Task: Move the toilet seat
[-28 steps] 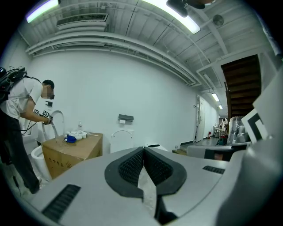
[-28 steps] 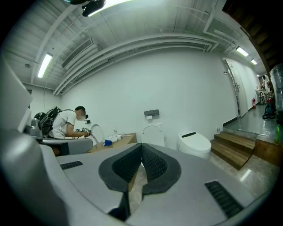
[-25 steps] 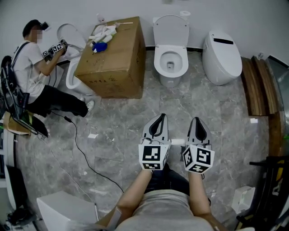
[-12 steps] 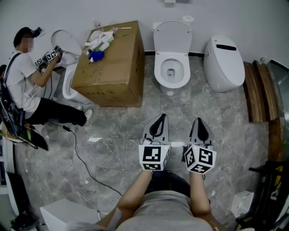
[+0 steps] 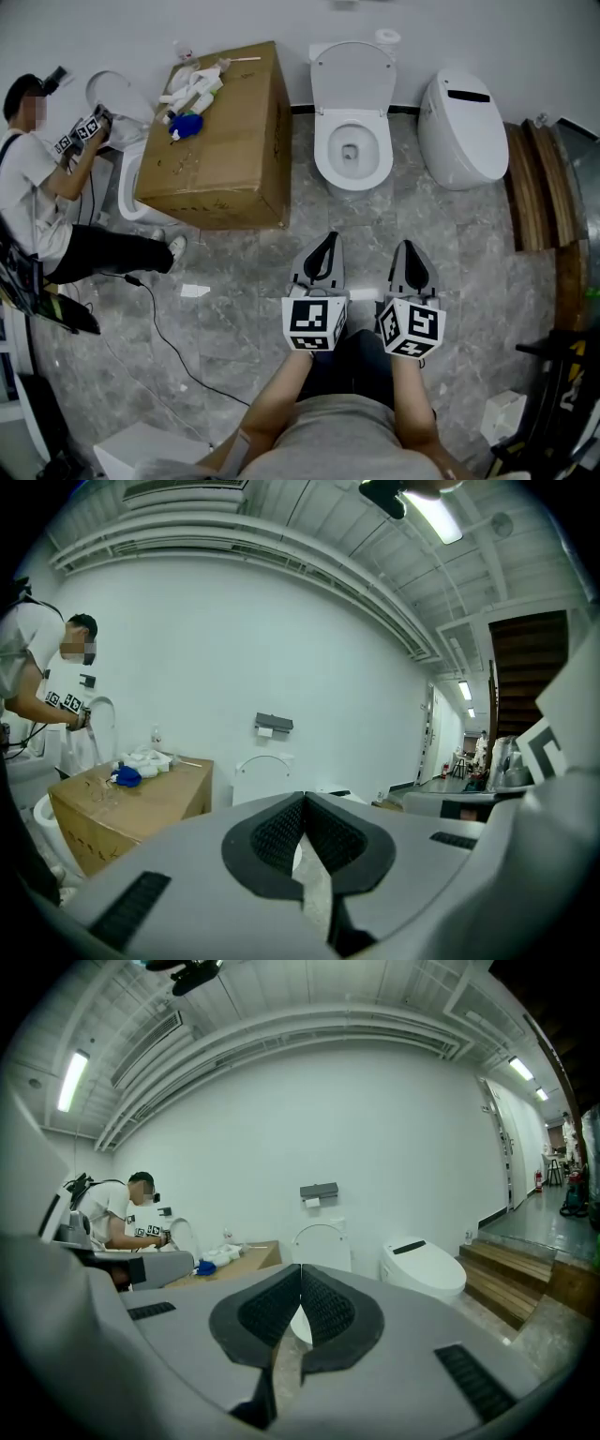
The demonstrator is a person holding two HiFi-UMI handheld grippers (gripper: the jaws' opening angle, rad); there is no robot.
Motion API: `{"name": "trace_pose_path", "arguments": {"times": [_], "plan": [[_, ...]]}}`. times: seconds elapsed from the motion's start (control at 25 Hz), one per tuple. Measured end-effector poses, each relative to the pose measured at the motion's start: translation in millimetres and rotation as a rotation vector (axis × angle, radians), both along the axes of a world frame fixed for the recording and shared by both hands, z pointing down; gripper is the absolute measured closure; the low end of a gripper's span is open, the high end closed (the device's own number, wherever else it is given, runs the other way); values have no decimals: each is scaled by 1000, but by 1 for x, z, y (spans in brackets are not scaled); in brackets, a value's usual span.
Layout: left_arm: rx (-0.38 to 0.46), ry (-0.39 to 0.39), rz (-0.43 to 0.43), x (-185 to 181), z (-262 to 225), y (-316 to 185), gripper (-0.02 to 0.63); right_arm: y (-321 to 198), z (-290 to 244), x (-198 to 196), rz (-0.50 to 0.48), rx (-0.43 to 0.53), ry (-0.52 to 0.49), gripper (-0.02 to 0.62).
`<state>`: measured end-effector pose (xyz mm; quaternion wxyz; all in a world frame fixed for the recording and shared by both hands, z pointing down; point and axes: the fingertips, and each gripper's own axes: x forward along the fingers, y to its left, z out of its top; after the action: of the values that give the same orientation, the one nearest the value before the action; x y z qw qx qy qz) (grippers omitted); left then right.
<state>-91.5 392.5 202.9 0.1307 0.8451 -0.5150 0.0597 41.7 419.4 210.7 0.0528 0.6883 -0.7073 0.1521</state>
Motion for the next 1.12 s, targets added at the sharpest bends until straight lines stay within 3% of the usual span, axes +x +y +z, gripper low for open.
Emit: {"name": "trace_pose_path", "arguments": {"times": [0.6,1.12], "plan": [[-52,6,-39,7,22,-64,591,-60,21,23,11,-57,2,578],[-63,-7,-117,33,26,-142,591,-151,28,55,-62,-72,-11,578]]}}
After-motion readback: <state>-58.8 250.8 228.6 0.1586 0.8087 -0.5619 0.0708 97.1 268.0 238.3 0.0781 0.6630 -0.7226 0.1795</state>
